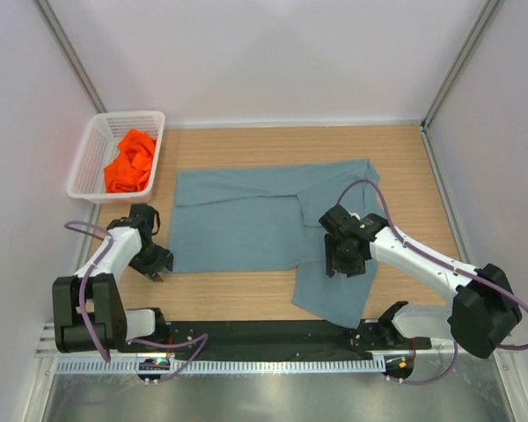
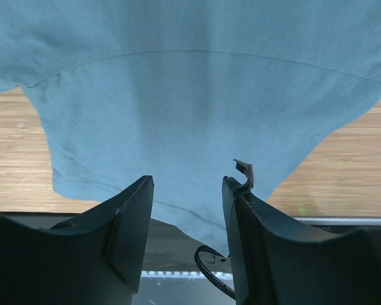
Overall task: Fold and stack the t-shirts
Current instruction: Fold the tshirt
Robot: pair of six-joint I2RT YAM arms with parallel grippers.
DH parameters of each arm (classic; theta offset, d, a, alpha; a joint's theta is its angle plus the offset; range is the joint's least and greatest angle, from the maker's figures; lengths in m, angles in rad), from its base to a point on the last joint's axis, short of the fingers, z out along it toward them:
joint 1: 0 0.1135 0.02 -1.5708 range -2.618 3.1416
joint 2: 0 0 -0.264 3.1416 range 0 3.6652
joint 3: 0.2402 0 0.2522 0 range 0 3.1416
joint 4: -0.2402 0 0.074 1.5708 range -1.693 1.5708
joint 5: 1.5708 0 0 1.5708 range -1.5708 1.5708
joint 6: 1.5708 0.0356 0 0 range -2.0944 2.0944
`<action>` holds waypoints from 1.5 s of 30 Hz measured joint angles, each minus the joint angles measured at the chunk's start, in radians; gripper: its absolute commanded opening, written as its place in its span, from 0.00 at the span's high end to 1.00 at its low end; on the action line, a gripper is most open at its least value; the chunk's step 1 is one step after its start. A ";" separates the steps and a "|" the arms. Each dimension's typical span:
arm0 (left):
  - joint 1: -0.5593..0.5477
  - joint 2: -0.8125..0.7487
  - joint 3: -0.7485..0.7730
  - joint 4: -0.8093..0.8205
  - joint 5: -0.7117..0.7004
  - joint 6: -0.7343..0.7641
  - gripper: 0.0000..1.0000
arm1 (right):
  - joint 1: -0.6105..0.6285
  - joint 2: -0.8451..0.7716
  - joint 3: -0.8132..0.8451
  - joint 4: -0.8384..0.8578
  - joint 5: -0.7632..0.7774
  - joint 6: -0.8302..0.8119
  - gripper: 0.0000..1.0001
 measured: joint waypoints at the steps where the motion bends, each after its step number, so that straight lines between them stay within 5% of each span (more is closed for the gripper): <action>1: 0.002 0.008 0.000 0.004 0.000 0.002 0.56 | 0.000 0.000 0.000 0.002 0.000 0.002 0.46; 8: 0.007 0.070 0.003 0.045 0.009 0.010 0.63 | -0.002 0.019 -0.035 0.028 0.010 0.035 0.49; 17: 0.012 0.149 0.044 0.075 0.049 0.029 1.00 | -0.022 0.122 -0.039 0.085 -0.031 0.040 0.51; 27: 0.013 0.172 0.066 0.072 0.054 0.057 1.00 | -0.031 0.054 -0.087 0.067 -0.065 0.056 0.41; 36: 0.015 0.172 0.072 0.076 0.054 0.079 1.00 | -0.287 -0.080 -0.154 0.037 -0.035 0.155 0.49; 45: 0.015 0.180 0.076 0.077 0.055 0.082 1.00 | -0.303 -0.040 -0.232 0.036 -0.036 0.209 0.56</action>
